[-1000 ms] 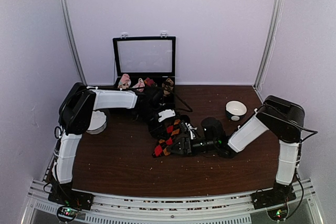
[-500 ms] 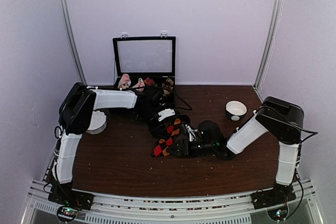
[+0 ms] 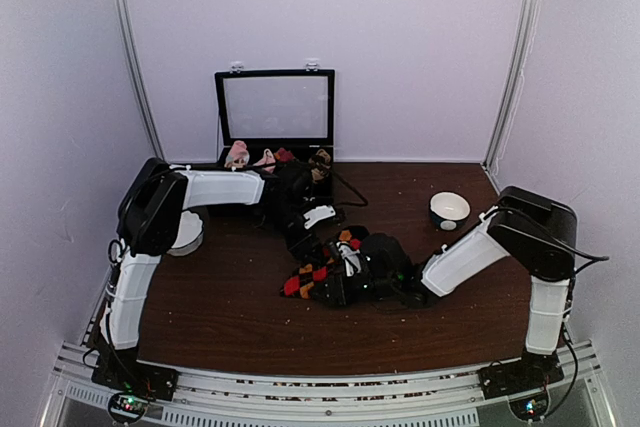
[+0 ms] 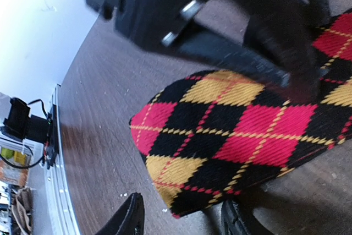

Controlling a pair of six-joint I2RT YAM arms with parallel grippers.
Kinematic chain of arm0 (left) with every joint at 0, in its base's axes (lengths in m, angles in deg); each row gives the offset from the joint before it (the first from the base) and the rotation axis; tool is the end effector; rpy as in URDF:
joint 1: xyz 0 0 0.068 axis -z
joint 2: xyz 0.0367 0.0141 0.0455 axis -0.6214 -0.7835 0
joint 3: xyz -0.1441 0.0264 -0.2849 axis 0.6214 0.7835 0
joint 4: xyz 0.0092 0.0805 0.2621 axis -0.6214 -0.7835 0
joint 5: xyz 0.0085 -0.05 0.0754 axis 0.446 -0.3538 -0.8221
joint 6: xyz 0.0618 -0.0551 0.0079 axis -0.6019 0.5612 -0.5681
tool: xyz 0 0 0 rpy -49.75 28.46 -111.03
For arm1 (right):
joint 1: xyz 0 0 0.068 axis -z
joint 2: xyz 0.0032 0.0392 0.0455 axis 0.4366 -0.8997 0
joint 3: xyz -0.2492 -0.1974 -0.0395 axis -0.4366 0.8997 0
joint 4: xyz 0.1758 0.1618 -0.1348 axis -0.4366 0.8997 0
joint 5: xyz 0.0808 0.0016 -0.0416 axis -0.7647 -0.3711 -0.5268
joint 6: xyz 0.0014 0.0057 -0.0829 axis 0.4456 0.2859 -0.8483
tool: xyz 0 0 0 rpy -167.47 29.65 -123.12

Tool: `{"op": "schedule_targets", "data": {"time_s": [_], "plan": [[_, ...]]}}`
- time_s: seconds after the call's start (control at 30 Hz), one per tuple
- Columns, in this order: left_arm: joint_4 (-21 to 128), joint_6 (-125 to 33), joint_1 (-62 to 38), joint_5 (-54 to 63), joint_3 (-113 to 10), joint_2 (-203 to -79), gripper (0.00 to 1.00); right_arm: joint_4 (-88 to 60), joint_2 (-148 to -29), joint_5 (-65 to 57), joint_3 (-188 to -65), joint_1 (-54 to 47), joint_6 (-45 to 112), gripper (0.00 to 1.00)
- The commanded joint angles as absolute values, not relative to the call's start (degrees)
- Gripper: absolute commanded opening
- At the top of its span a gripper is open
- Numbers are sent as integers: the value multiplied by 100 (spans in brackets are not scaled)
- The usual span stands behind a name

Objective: Roll the socks
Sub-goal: Pick up the sock from the center of the board.

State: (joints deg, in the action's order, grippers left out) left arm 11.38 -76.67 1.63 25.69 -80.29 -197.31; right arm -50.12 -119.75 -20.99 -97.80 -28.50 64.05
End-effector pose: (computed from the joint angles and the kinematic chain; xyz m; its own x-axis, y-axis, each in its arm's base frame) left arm 0.3795 -0.3658 0.1364 -0.4548 0.7610 -0.4627 0.8851 0.3286 -0.3295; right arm 0.2216 0.3613 0.1219 -0.8081 -0.1795 -0.5611 -0.5767 0.4353 0.6913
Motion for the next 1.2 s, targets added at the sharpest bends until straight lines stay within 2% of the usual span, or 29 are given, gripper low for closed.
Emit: {"op": "schedule_targets", "data": {"time_s": [0.0, 0.13, 0.27, 0.47, 0.67, 0.87, 1.07, 1.17], "plan": [[639, -7238, 185, 2445, -8123, -20191, 55, -4634, -11811, -1555, -9923, -3093, 5883, 48], [520, -7076, 175, 2080, -8218, -20370, 52, -3986, -11931, -1001, -10360, -3283, 5657, 45], [554, -7032, 175, 1944, -8121, -20385, 51, -4211, -12047, -604, -10409, -3295, 5930, 41], [556, -6938, 175, 1786, -8037, -20415, 48, -4534, -12353, -539, -10630, -3298, 6391, 24], [555, -6905, 175, 1803, -7924, -20359, 46, -5365, -12403, -1077, -10459, -3156, 7026, 0], [685, -7056, 175, 1582, -7810, -20209, 45, -7122, -12156, -2385, -9881, -2823, 8481, 0], [696, -7381, 225, 1413, -7615, -19940, 45, -7194, -12133, -3127, -9647, -2776, 9589, 0], [760, -7543, 246, 1377, -7392, -19695, 52, -7745, -12333, -3068, -9323, -2704, 10241, 0]]}}
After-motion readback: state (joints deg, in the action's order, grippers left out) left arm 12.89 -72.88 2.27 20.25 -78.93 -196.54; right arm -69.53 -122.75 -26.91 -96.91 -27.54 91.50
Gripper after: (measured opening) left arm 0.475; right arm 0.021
